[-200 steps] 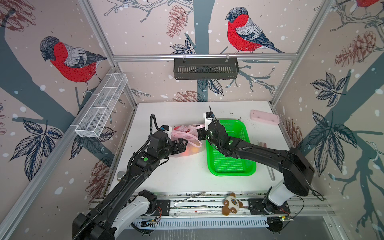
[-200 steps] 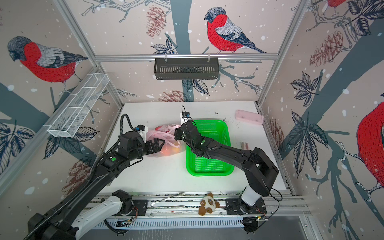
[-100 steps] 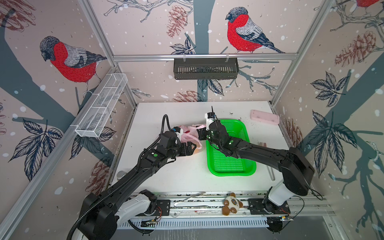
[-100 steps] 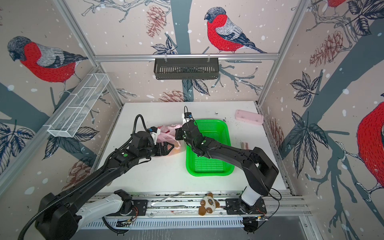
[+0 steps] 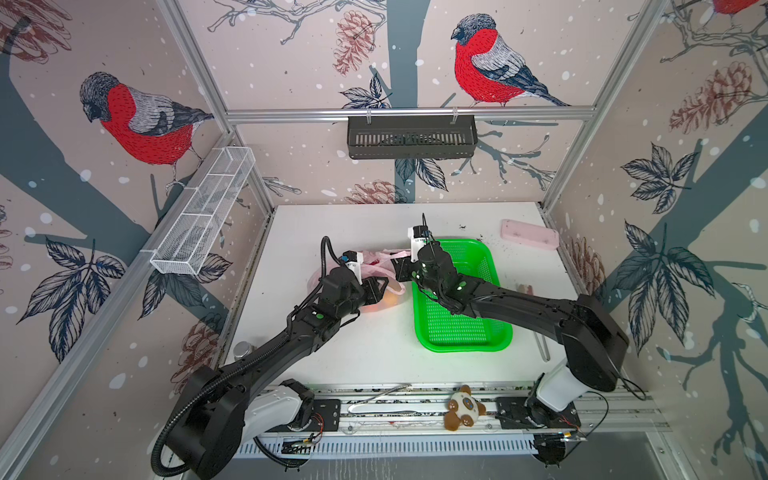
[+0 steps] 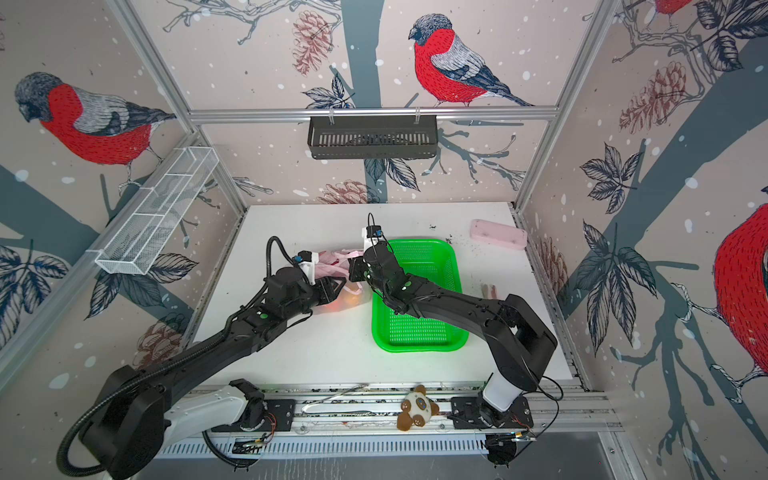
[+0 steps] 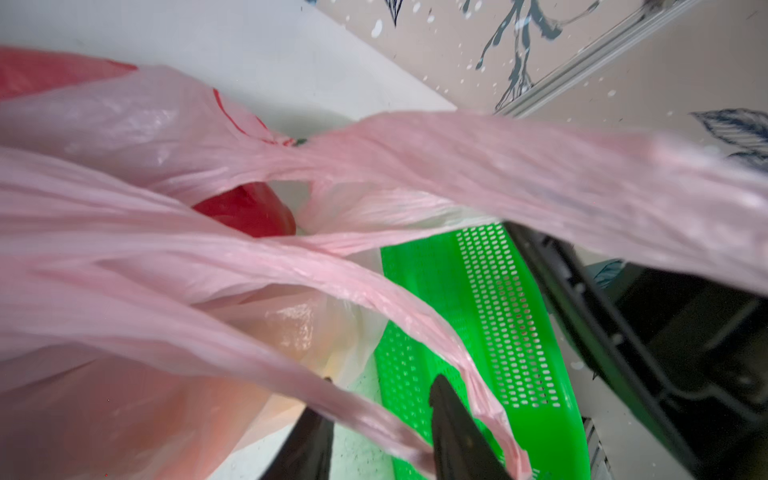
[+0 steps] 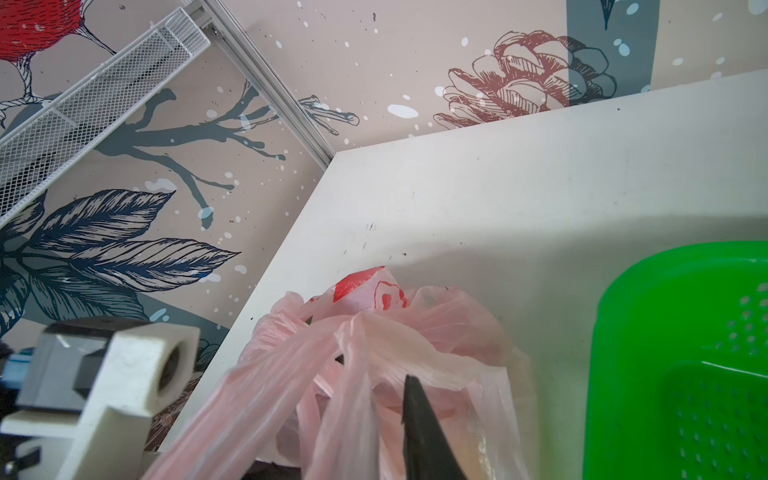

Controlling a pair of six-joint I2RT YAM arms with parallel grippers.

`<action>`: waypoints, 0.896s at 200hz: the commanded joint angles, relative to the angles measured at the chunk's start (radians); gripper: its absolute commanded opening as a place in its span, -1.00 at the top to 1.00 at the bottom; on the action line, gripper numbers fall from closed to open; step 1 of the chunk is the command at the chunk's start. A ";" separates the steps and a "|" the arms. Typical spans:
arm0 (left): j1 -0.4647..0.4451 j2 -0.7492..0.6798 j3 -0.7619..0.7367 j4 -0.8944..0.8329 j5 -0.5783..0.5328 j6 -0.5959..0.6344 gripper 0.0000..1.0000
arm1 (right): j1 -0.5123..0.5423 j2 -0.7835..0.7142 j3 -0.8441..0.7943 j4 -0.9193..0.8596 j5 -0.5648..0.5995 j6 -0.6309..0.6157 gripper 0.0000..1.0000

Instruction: Untie the knot of the plastic bag and take out the fruit

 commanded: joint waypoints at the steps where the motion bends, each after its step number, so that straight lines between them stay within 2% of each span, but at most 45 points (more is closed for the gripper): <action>1: -0.001 -0.060 -0.022 0.180 -0.070 -0.042 0.40 | 0.003 -0.012 -0.001 0.025 0.014 -0.019 0.58; 36: -0.001 -0.252 -0.070 0.151 -0.215 -0.054 0.57 | 0.005 -0.018 0.004 0.024 0.017 -0.030 0.59; 74: 0.000 -0.399 -0.095 0.096 -0.383 -0.041 0.59 | 0.028 -0.012 0.021 0.015 0.021 -0.057 0.59; 104: -0.001 -0.447 -0.100 0.064 -0.509 -0.071 0.57 | 0.069 -0.007 0.045 -0.024 0.063 -0.097 0.60; 140: 0.000 -0.493 -0.105 0.047 -0.647 -0.140 0.55 | 0.128 -0.035 0.050 -0.068 0.177 -0.123 0.61; 164: 0.000 -0.488 -0.093 0.058 -0.675 -0.154 0.52 | 0.151 -0.051 0.048 -0.089 0.216 -0.118 0.61; 179: 0.001 -0.460 -0.061 0.042 -0.650 -0.130 0.40 | 0.156 -0.052 0.052 -0.105 0.230 -0.119 0.61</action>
